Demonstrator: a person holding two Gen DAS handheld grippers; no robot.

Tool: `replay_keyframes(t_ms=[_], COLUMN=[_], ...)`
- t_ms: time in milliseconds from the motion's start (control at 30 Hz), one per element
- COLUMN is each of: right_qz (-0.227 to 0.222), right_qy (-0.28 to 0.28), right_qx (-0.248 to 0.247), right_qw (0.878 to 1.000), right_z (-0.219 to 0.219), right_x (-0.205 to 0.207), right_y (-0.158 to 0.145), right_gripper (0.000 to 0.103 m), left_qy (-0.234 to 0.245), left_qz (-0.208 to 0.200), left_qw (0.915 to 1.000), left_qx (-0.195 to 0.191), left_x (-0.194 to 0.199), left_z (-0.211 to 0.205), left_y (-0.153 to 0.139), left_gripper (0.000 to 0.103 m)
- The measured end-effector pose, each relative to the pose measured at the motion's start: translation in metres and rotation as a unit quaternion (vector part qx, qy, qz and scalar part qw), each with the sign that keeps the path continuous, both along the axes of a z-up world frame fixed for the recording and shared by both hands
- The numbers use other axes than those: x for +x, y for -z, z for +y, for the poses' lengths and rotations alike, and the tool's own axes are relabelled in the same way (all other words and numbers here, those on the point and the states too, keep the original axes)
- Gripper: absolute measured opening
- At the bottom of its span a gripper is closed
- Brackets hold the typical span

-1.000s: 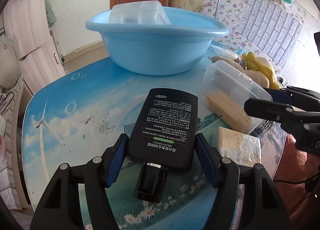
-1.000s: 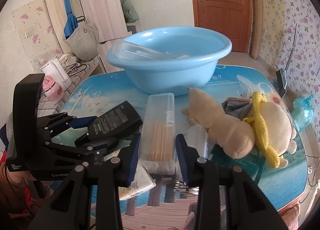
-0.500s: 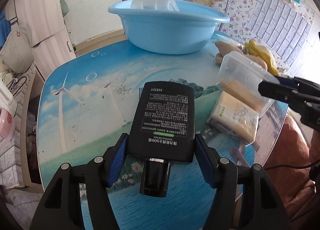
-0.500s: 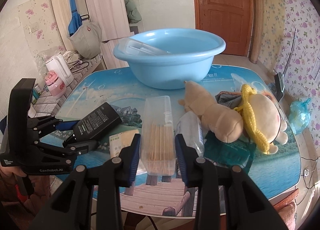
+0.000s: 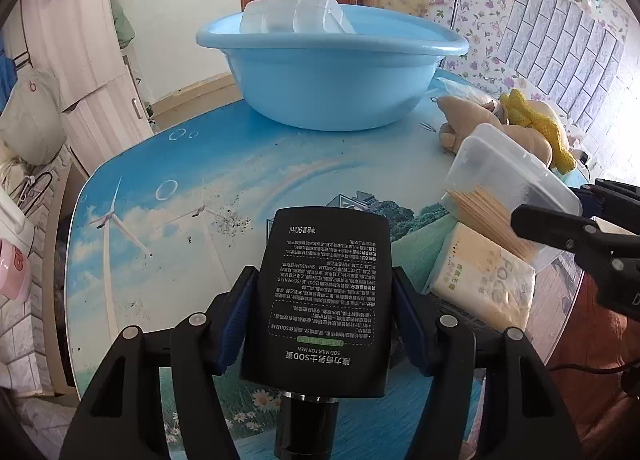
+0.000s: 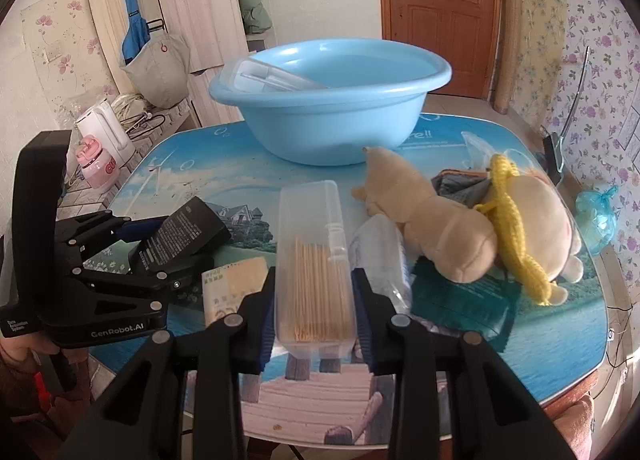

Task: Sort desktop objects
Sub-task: 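Carry both items into the blue basin and open both grippers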

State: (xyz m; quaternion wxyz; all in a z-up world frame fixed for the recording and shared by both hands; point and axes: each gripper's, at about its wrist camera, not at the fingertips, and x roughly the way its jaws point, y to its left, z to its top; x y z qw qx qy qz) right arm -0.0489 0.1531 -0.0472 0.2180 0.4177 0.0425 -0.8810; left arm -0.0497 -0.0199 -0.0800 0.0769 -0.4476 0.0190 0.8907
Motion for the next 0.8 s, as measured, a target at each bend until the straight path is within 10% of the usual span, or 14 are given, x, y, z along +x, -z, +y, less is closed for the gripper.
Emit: replay_keyframes(t_ms=[800], right_qz=[0.074], right_qy=[0.010], right_qx=[-0.059], right_qw=[0.995], right_z=[0.020], right_x=[0.035], right_y=[-0.043], right_gripper=[0.032], left_qy=[-0.048], left_qz=[0.030], left_qw=[0.9962], left_qx=[0.066], left_x=[0.026], left_z=[-0.022], left_y=[-0.042], left_gripper=[0.063])
